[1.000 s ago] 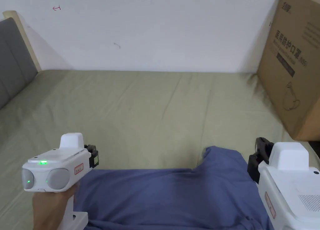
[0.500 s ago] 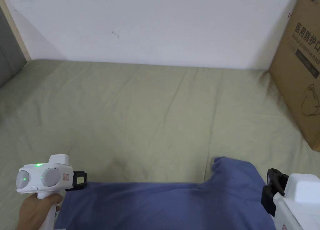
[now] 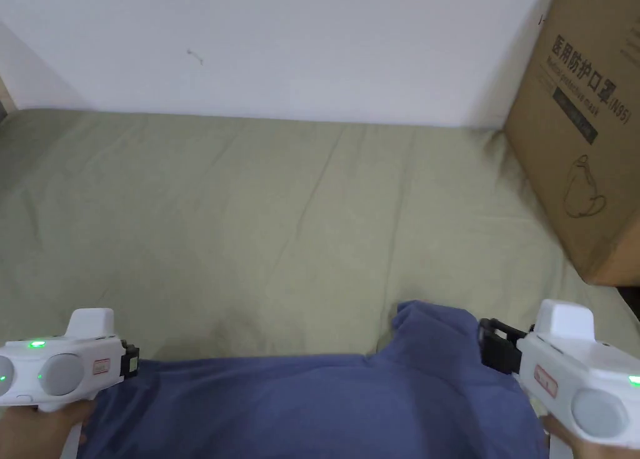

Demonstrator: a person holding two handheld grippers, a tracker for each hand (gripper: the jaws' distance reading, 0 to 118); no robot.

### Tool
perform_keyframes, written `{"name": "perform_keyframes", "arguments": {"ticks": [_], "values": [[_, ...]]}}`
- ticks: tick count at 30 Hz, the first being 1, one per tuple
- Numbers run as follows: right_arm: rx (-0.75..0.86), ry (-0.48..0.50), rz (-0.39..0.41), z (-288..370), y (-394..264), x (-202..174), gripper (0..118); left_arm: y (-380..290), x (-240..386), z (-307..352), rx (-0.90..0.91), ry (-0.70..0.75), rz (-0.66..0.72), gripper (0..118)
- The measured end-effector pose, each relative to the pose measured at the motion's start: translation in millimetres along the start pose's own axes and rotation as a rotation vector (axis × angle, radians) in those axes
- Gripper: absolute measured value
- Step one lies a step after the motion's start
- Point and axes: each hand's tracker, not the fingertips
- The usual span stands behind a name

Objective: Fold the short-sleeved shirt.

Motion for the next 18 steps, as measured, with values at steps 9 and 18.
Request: {"name": "perform_keyframes", "arguments": {"ticks": [9,18], "values": [[-0.305,-0.044,0.047,-123.9,-15.5,30.7,91,-2.9,2.8,53.5,0.084,-0.061,-0.002,0],[-0.286,-0.017,0.044,-105.3,-31.4,22.6,1,-11.8,-9.5,59.2,0.062,-0.042,0.014,0]]}}
